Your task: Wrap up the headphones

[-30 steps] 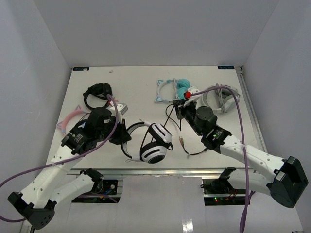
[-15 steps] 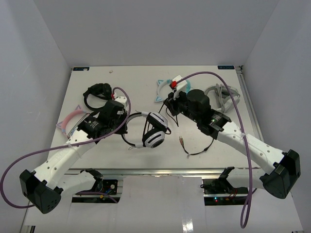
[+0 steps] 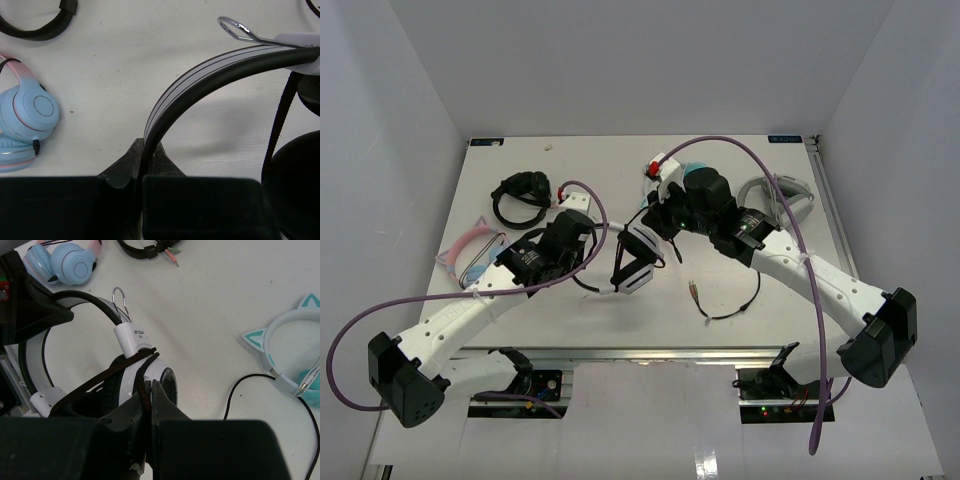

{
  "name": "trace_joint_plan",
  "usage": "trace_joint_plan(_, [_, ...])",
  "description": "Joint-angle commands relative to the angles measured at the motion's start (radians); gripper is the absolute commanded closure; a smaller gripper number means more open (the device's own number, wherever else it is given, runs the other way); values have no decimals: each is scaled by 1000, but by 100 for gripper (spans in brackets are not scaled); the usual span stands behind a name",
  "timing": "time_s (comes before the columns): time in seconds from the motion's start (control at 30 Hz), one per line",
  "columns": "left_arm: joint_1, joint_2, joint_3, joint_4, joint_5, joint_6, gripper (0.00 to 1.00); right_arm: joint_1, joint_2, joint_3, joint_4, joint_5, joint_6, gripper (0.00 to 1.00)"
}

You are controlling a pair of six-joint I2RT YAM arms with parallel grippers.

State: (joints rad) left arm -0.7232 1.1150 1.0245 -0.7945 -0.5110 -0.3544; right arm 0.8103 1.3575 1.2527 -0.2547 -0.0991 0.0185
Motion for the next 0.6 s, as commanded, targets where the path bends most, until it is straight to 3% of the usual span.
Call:
trace_joint_plan(0.0, [-8, 14, 34, 65, -68, -8, 100, -7, 26, 85, 10, -99, 4, 92])
trace_joint_plan(0.33, [-8, 170, 148, -80, -222, -200, 100, -2, 35, 35, 55, -376, 66, 92])
trace_joint_plan(0.57, [16, 190, 190, -72, -133, -261, 100, 4, -26, -110, 175, -461, 118, 90])
